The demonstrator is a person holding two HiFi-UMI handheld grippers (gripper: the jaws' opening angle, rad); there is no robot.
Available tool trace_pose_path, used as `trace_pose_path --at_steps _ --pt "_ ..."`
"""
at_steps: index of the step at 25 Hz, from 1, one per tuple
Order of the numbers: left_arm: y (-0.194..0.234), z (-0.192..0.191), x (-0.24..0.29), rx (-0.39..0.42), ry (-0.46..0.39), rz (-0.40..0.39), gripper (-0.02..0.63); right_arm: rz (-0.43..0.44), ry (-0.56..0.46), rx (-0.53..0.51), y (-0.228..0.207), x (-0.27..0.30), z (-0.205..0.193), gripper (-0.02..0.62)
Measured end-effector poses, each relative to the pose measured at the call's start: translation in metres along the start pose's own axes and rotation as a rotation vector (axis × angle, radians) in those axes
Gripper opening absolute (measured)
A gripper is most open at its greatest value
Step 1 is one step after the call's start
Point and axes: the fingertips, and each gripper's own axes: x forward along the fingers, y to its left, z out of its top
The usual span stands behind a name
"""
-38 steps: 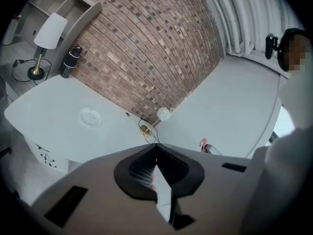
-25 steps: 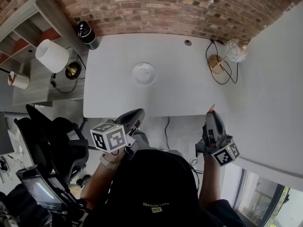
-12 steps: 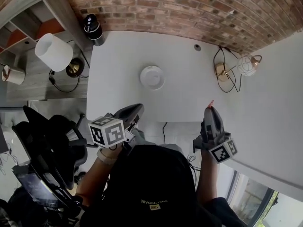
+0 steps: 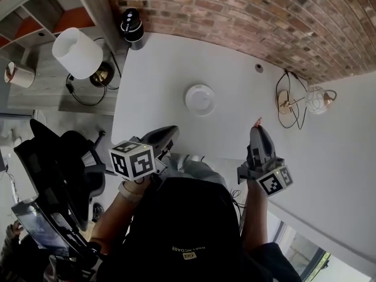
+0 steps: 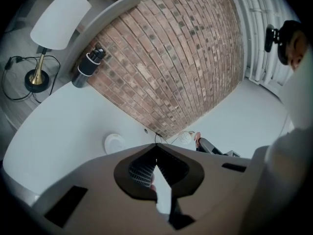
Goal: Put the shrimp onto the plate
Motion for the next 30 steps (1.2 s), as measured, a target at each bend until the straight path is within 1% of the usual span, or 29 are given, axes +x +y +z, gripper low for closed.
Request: trace_pose_path --at_steps 4,8,10,14,20,27,30 --pt "0.006 0.003 -0.006 -0.009 -0.023 0.033 0.003 0.034 0.041 -0.012 -0.004 0.025 -0.003 0.057" --pt "0.01 0.004 -0.014 -0.016 -0.068 0.077 0.003 0.094 0.101 -0.012 -0.008 0.052 -0.012 0.057" --pt "0.013 0.006 -0.018 -0.026 -0.097 0.105 0.003 0.124 0.137 -0.017 -0.009 0.066 -0.018 0.057" --pt "0.014 0.009 -0.028 -0.053 -0.153 0.155 0.003 0.156 0.236 -0.049 -0.016 0.093 -0.031 0.057" --pt "0.018 0.007 -0.046 -0.081 -0.228 0.249 0.003 0.204 0.375 -0.092 -0.028 0.126 -0.06 0.057" --pt "0.018 -0.009 -0.062 -0.122 -0.29 0.348 0.003 0.271 0.52 -0.163 -0.04 0.152 -0.107 0.057" --pt "0.017 -0.014 -0.067 -0.131 -0.309 0.389 0.003 0.292 0.582 -0.209 -0.045 0.162 -0.127 0.057"
